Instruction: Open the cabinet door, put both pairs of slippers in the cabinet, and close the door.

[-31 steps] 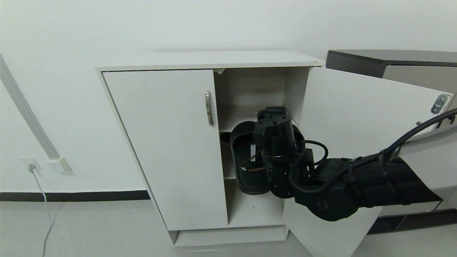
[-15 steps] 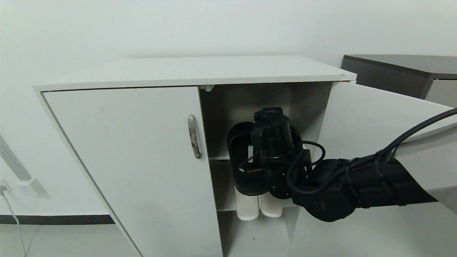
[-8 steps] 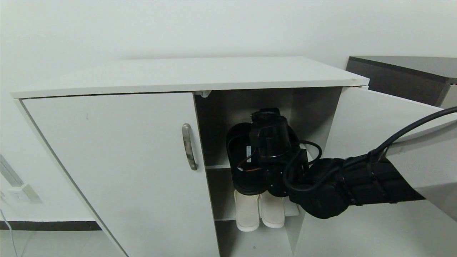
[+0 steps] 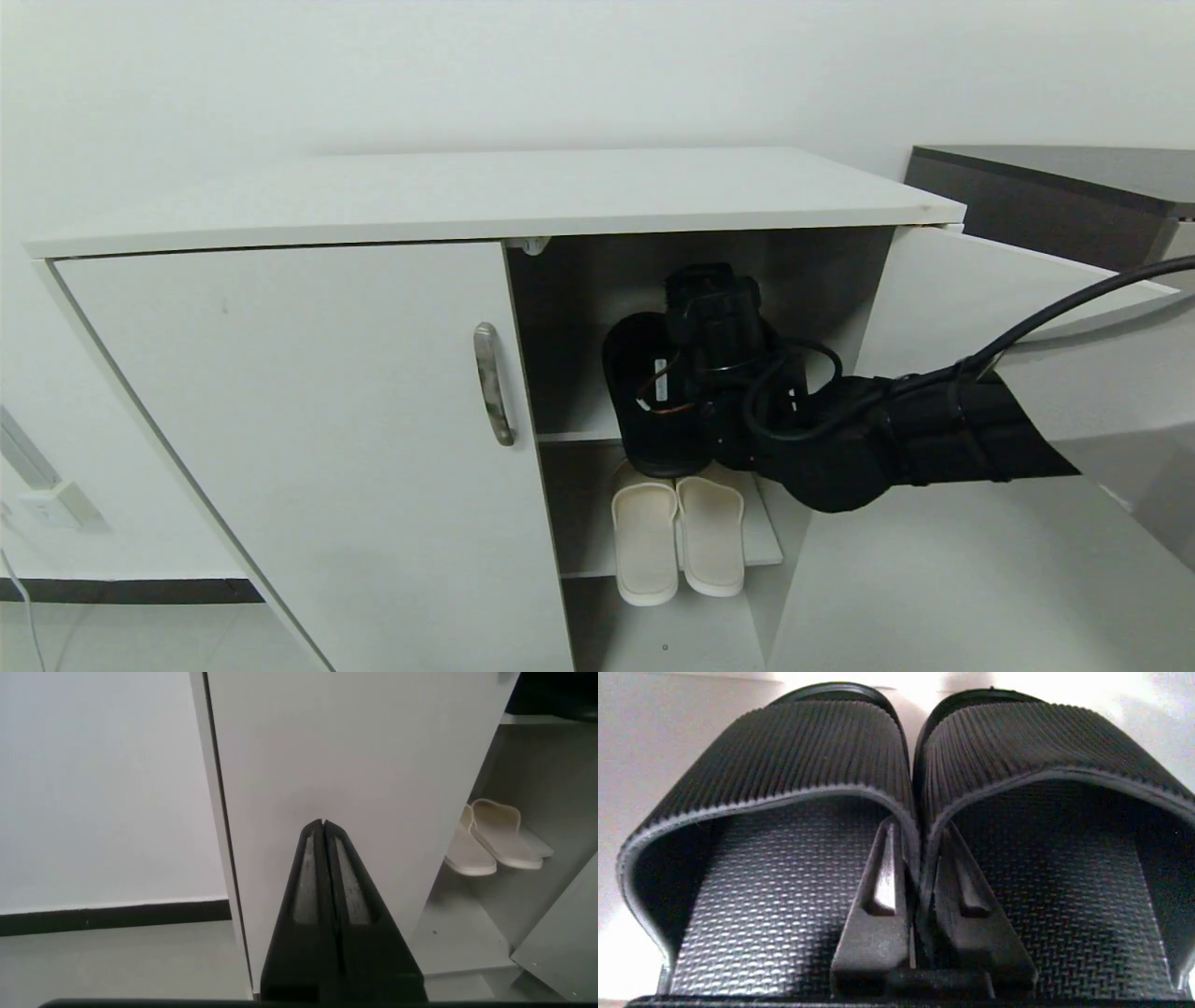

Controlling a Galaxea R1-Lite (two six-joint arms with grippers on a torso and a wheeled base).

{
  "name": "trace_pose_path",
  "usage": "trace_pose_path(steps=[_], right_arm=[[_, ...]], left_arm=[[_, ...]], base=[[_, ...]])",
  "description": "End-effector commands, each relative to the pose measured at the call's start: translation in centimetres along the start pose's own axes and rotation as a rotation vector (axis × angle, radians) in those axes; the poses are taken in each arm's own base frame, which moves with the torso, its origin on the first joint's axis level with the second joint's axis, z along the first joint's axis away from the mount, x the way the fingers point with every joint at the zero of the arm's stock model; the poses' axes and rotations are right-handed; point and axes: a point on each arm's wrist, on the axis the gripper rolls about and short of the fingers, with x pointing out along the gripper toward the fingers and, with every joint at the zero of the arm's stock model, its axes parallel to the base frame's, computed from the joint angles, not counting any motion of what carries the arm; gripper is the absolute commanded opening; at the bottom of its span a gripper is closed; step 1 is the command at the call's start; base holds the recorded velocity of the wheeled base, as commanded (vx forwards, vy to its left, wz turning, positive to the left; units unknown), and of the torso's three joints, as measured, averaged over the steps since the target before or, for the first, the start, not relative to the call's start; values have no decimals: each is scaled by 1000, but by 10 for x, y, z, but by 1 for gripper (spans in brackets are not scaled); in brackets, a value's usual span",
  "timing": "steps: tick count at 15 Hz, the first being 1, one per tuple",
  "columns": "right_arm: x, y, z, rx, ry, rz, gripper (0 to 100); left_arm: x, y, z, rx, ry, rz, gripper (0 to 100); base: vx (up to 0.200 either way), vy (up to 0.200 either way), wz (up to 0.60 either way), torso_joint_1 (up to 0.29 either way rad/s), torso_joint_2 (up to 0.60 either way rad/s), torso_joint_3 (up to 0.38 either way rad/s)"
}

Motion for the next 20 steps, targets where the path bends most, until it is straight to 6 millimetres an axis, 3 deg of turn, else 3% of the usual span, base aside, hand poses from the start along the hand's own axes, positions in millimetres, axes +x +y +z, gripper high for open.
trace_pose_path(steps=[1,7,17,18,20], right_arm=[[14,0,7,17,-12,-17,0],[32,8,4,53,-14,-22,0],[39,8,-6,41,6,-32,0],[39,8,-6,42,7,-32,100],[39,8,-7,49,9,-32,100]], left_arm=[[0,0,0,-1,3,1,0],[0,0,0,-1,1,2,0],[0,0,0,-2,1,5,0],[0,0,0,-2,1,7,0],[0,0,0,-2,1,7,0]], base=[[0,0,0,0,0,0],[0,0,0,0,0,0],[0,0,0,0,0,0],[0,0,0,0,0,0],[0,0,0,0,0,0]])
